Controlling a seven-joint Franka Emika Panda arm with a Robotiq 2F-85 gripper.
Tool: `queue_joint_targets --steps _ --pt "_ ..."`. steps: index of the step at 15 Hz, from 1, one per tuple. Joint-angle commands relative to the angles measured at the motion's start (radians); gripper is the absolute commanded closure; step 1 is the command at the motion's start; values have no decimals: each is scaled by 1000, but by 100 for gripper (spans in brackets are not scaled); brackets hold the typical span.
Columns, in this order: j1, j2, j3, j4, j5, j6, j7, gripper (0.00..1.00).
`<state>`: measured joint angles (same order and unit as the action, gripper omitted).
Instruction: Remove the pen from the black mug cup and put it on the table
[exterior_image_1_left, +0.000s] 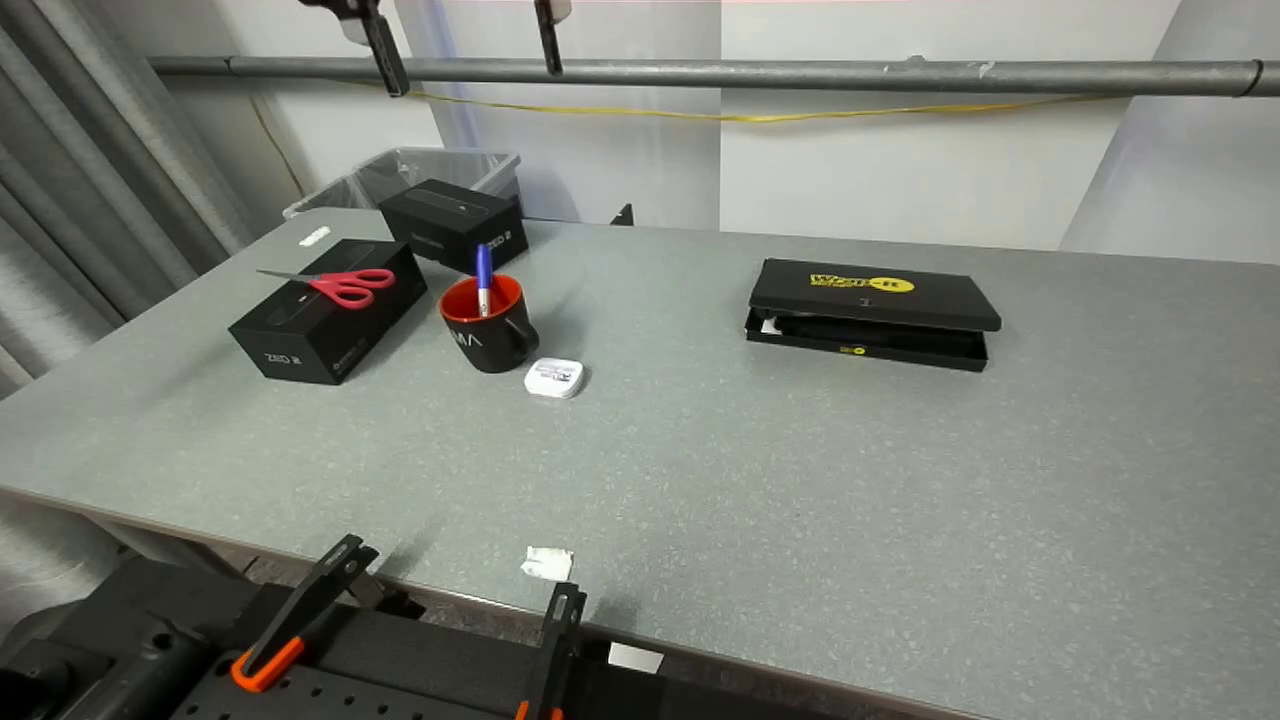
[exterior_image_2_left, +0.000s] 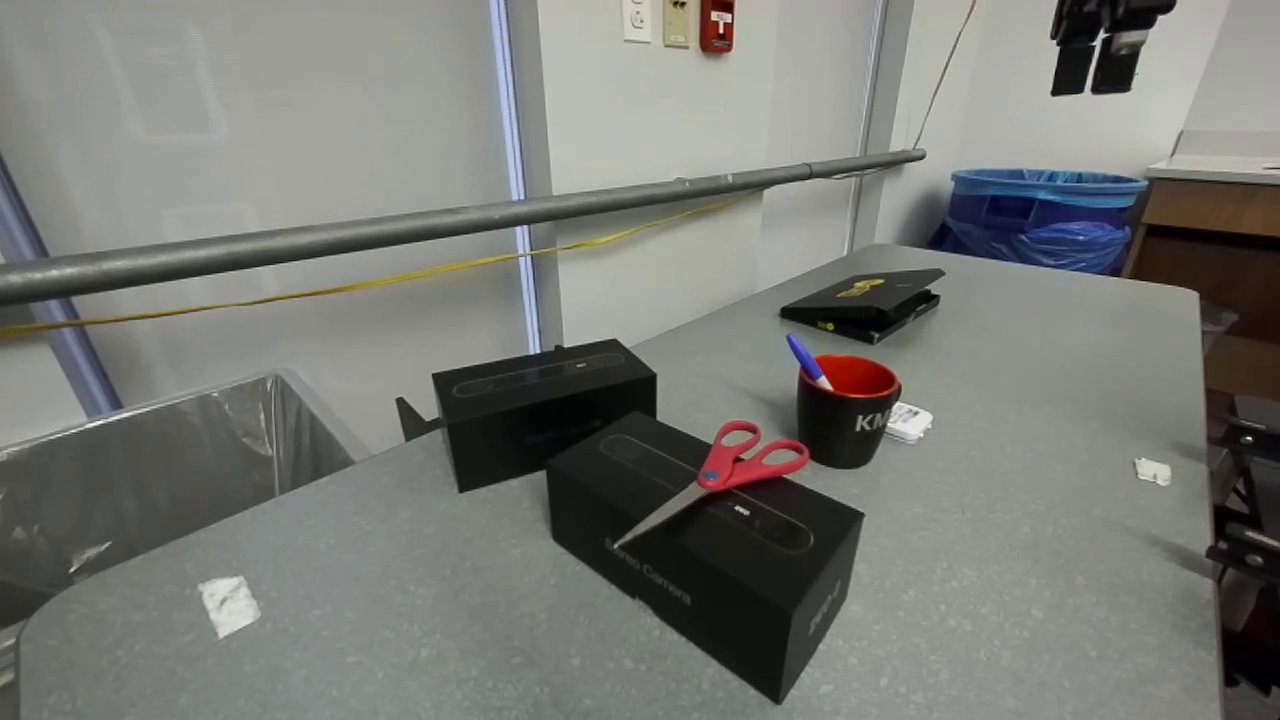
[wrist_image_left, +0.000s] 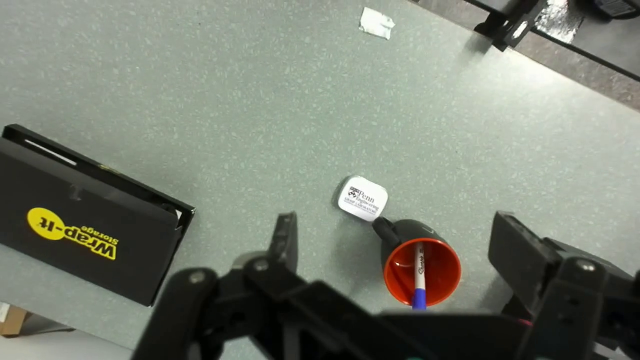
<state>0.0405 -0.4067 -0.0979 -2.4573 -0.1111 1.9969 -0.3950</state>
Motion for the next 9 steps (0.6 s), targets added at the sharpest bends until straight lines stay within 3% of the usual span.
queue_joint_targets --steps 1,4,9 --pt "14 117 44 32 -2 92 56 0" --pt "33 279 87 86 19 230 101 0" --pt "41 549 154 246 11 348 234 0"
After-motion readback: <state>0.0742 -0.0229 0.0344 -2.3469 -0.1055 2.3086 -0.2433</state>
